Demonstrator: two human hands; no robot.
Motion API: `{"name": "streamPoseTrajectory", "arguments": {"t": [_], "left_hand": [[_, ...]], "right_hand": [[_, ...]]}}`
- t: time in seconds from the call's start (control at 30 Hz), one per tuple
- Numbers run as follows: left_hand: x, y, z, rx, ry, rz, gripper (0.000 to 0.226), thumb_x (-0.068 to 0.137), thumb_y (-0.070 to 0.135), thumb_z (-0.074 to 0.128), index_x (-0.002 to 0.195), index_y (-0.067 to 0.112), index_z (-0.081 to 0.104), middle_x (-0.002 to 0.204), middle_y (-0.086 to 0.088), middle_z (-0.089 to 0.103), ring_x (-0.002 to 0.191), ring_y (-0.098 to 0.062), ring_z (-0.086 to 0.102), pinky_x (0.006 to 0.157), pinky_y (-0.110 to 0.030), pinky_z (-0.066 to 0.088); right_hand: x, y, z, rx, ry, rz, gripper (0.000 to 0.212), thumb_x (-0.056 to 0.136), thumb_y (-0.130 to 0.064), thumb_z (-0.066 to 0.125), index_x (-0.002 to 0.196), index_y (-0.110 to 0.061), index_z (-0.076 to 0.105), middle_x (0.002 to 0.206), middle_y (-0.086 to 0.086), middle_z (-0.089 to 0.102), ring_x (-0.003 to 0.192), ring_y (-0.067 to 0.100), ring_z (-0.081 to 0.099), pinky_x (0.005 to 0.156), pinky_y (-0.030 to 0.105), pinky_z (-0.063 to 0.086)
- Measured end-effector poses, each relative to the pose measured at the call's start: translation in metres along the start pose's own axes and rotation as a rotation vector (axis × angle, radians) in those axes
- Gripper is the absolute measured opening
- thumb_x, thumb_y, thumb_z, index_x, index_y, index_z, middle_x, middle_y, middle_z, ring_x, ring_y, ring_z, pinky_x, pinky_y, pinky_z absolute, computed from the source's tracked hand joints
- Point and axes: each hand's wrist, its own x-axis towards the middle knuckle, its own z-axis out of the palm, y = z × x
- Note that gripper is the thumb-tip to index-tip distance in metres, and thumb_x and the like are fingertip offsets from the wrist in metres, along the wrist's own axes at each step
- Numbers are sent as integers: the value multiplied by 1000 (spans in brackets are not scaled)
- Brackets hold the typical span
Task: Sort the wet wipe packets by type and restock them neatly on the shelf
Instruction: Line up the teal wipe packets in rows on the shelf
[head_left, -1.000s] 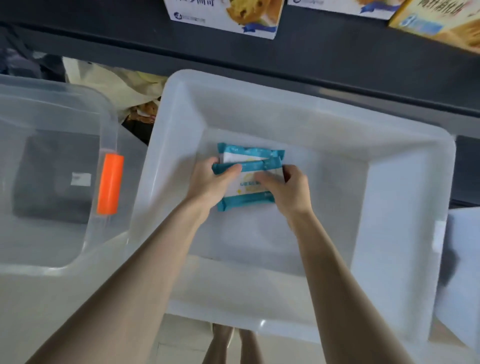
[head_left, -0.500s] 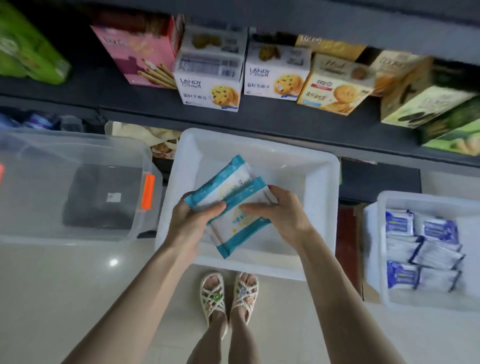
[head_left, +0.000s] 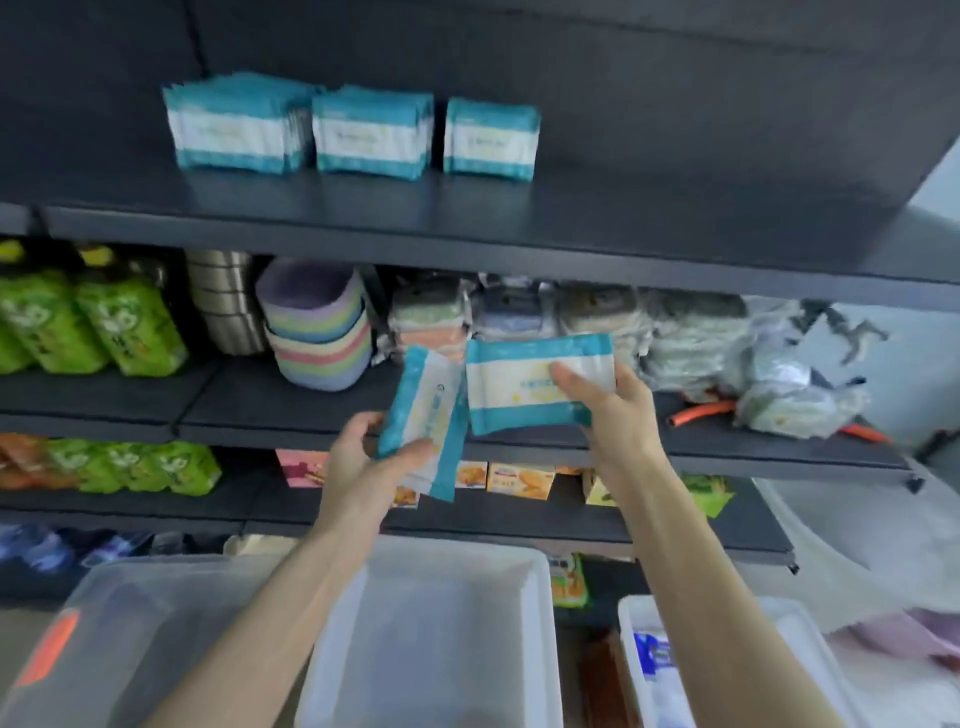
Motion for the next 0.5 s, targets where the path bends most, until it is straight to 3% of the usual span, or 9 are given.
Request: {"name": "streamPoseTrajectory", "arguments": {"t": [0.1, 0.27, 0.37, 0.5], "left_hand": [[-4, 47, 31, -112, -79, 58, 40, 76, -6, 72, 106, 17, 59, 100, -1, 71, 87, -13, 69, 79, -32, 55], [10, 103, 65, -314, -188, 138, 41, 82, 1, 68, 119, 13, 57, 107, -6, 72, 97, -21, 69, 82, -39, 56], [30, 122, 74, -376, -136, 173, 39, 85, 9, 68, 121, 15, 56, 109, -6, 71, 97, -22, 69, 79, -39, 57], [65, 149, 62, -269, -59, 240, 29, 84, 14, 70, 110, 18, 61, 100, 1, 72, 87, -13, 70, 66, -28, 54]], "right_hand": [[6, -47, 17, 117, 69, -57, 15, 80, -8, 73, 91, -14, 66, 90, 3, 74, 89, 23, 71, 78, 35, 57], [19, -85, 55, 265, 120, -41, 21, 76, -7, 78, 92, -9, 63, 93, 8, 74, 84, 24, 72, 72, 39, 60], [25, -94, 73, 258, 42, -41, 30, 76, -5, 78, 99, -5, 60, 90, 8, 72, 75, 22, 71, 60, 33, 58], [47, -108, 82, 24, -169, -68, 39, 72, -1, 79, 107, -4, 61, 96, 12, 71, 71, 19, 68, 62, 30, 56]]}}
